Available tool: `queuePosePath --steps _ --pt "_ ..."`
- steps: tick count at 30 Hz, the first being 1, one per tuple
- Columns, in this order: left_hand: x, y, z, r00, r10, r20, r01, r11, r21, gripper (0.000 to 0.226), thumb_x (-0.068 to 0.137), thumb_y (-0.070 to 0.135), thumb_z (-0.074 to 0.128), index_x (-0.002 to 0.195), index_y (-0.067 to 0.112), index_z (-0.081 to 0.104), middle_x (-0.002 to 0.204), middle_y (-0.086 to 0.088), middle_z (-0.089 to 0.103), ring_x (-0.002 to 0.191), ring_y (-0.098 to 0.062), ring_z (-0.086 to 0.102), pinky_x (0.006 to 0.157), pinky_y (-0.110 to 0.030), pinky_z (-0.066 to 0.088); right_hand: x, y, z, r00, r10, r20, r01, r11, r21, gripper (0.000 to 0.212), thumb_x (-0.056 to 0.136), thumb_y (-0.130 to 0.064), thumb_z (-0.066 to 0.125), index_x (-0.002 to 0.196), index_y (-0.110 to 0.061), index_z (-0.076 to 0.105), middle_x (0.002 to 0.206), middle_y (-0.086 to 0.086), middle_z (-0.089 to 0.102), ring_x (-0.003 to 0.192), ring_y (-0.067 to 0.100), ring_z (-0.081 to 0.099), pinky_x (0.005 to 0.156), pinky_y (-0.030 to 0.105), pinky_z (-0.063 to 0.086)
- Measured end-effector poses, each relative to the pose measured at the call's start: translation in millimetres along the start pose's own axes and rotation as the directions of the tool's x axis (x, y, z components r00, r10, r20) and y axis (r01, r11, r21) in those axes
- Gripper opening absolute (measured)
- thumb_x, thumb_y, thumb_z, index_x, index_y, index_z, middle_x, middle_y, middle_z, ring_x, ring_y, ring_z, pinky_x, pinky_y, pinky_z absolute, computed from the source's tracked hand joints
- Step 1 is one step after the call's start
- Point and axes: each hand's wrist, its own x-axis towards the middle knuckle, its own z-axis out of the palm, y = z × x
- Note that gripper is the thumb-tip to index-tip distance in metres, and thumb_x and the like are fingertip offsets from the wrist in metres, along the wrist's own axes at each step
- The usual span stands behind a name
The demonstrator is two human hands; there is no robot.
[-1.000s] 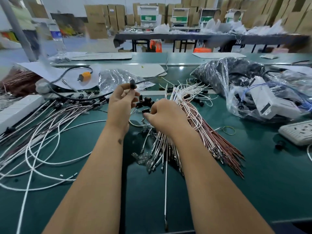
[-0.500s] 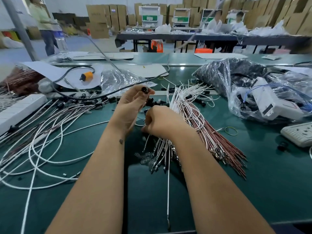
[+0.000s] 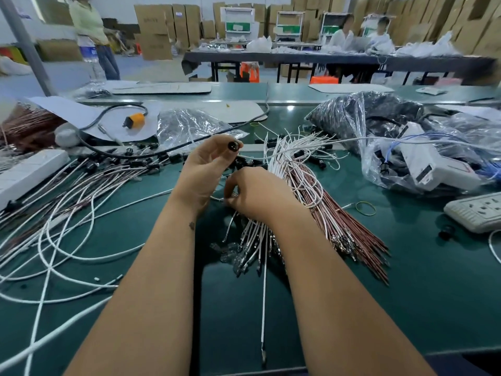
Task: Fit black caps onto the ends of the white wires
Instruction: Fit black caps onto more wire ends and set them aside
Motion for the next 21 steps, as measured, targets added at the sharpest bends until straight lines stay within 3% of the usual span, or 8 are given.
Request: queuePosePath --steps 6,10,14,16,18,20,21 --pt "-2 3 8 0.990 0.122 -0.066 -0.105 0.972 0.210 0.019 0.092 0.002 0.060 0.085 0.019 0.063 0.080 0.016 0.068 0.082 0.000 0.059 0.081 -0.017 0.049 3 0 2 1.000 -0.019 -0.012 0.020 0.999 0.039 0.004 0.082 -0.019 0.064 0.085 -0.022 0.064 0.083 -0.002 0.062 0.083 0.021 0.061 0.074 0.034 0.054" --pt "-1 6 8 0.981 0.154 -0.118 -0.110 0.942 0.318 0.018 0.092 0.008 0.062 0.087 0.026 0.063 0.085 0.011 0.064 0.088 -0.011 0.058 0.097 -0.046 0.043 5 5 0 0.991 0.030 -0.132 -0.002 0.978 0.209 0.010 0.078 -0.010 0.065 0.079 -0.018 0.059 0.076 -0.003 0.060 0.074 0.018 0.059 0.066 0.029 0.048" --pt "-3 8 10 0.983 0.155 -0.099 -0.123 0.956 0.267 0.019 0.093 0.002 0.058 0.089 0.020 0.062 0.085 0.004 0.062 0.083 -0.009 0.056 0.086 -0.034 0.045 5 11 -3 0.955 0.175 -0.240 -0.068 0.915 0.398 0.015 0.074 -0.009 0.075 0.071 -0.018 0.063 0.074 -0.001 0.062 0.076 0.020 0.061 0.069 0.033 0.051" --pt "-4 8 12 0.985 0.155 -0.082 -0.129 0.959 0.253 0.017 0.093 0.001 0.057 0.090 0.017 0.061 0.088 -0.002 0.062 0.087 -0.013 0.056 0.088 -0.034 0.046 5 13 -3 0.944 0.216 -0.251 -0.077 0.881 0.466 0.020 0.074 -0.012 0.078 0.068 -0.020 0.062 0.071 -0.002 0.062 0.073 0.018 0.061 0.068 0.033 0.052" --pt "-3 7 13 0.985 0.160 -0.060 -0.140 0.957 0.256 0.011 0.094 0.001 0.056 0.095 0.011 0.061 0.091 -0.009 0.063 0.089 -0.014 0.058 0.089 -0.033 0.047 6 15 -3 0.933 0.247 -0.262 -0.070 0.838 0.541 0.016 0.077 -0.011 0.078 0.085 -0.017 0.066 0.076 0.003 0.066 0.074 0.019 0.064 0.071 0.033 0.054" --pt "-3 4 12 0.990 0.130 -0.054 -0.114 0.966 0.231 0.010 0.096 0.001 0.052 0.098 0.007 0.059 0.085 -0.008 0.063 0.081 -0.010 0.059 0.082 -0.023 0.049 5 18 -4 0.915 0.301 -0.270 -0.066 0.770 0.634 0.024 0.082 -0.009 0.073 0.103 -0.016 0.066 0.077 0.003 0.066 0.072 0.018 0.065 0.072 0.034 0.056" --pt "-3 2 12 0.994 0.097 -0.059 -0.082 0.973 0.217 0.010 0.097 0.002 0.050 0.096 0.007 0.058 0.078 -0.005 0.060 0.074 -0.009 0.058 0.076 -0.022 0.048 5 20 -5 0.903 0.328 -0.279 -0.060 0.738 0.672 0.022 0.084 -0.008 0.070 0.104 -0.016 0.067 0.075 0.000 0.065 0.070 0.015 0.064 0.072 0.033 0.056"
